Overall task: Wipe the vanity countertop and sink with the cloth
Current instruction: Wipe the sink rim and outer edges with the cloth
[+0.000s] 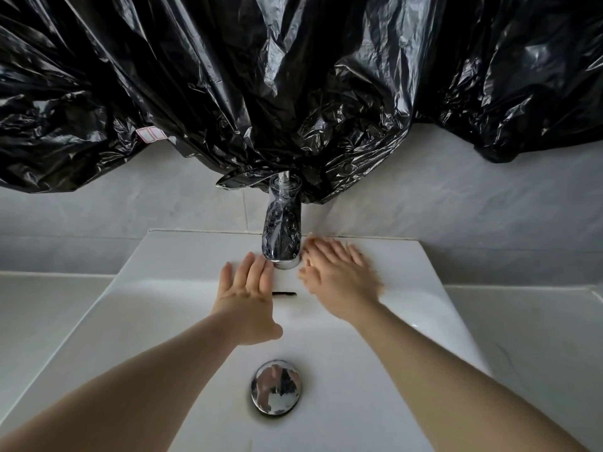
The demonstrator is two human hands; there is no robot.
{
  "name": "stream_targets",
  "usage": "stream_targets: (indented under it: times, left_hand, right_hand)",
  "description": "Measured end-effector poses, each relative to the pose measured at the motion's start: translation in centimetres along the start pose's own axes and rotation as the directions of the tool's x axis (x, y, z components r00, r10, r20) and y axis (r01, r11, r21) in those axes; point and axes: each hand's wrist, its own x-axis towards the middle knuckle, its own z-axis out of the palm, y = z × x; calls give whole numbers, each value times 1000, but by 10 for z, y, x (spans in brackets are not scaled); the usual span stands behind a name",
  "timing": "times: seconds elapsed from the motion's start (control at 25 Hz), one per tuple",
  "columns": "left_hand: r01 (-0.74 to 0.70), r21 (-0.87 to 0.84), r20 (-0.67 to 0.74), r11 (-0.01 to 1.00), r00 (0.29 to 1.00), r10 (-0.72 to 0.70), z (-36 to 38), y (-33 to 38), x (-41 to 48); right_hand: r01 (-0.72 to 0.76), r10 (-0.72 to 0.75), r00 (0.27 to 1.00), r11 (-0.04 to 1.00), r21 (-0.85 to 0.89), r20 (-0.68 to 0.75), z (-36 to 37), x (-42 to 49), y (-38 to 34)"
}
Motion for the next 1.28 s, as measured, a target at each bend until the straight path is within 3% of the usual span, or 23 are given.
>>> stream_targets:
  times: [0.04, 0.16, 0.24, 0.36, 0.52, 0.68, 0.84, 0.96, 1.12, 1.28]
  left_hand:
    - [2, 6, 3, 1000, 1000, -2, 0, 0, 0]
    - [10, 19, -2, 1000, 1000, -10, 1, 0, 0]
    - [13, 23, -1, 1000, 1000, -13, 2, 1, 1]
    - [11, 18, 7, 1000, 1000, -11, 0, 1, -1]
    - [-3, 8, -5, 1000, 1000, 3, 2, 0, 0]
    - [-15, 6, -14, 1000, 1000, 15, 4, 0, 0]
    - [-35, -19, 4, 999, 999, 35, 1, -2, -3]
    - [-64, -41, -5, 997, 998, 64, 3, -4, -2]
    - [-133, -90, -75, 987, 989, 126, 4, -11, -3]
    - [-244, -114, -255, 963, 944, 209, 12, -20, -14]
  right_hand:
    - [-16, 16, 1000, 1000, -3, 9, -5, -1, 20]
    - [-287, 284, 957, 957, -44, -65, -5, -16, 100]
    - [-375, 374, 926, 927, -4, -41, 0, -13, 122]
    - [-404, 404, 914, 915, 7, -43, -2, -19, 108]
    - [-338, 330, 939, 937, -92, -92, 1, -53, 105]
    - [-518, 520, 853, 835, 186, 45, -11, -7, 112]
    - [-447, 447, 894, 894, 38, 0, -17, -50, 94]
    - [-466, 465, 884, 884, 30, 35, -16, -78, 96]
    - [-644, 646, 761, 743, 181, 55, -24, -38, 95]
    - [-648, 647, 759, 743, 169, 69, -26, -90, 94]
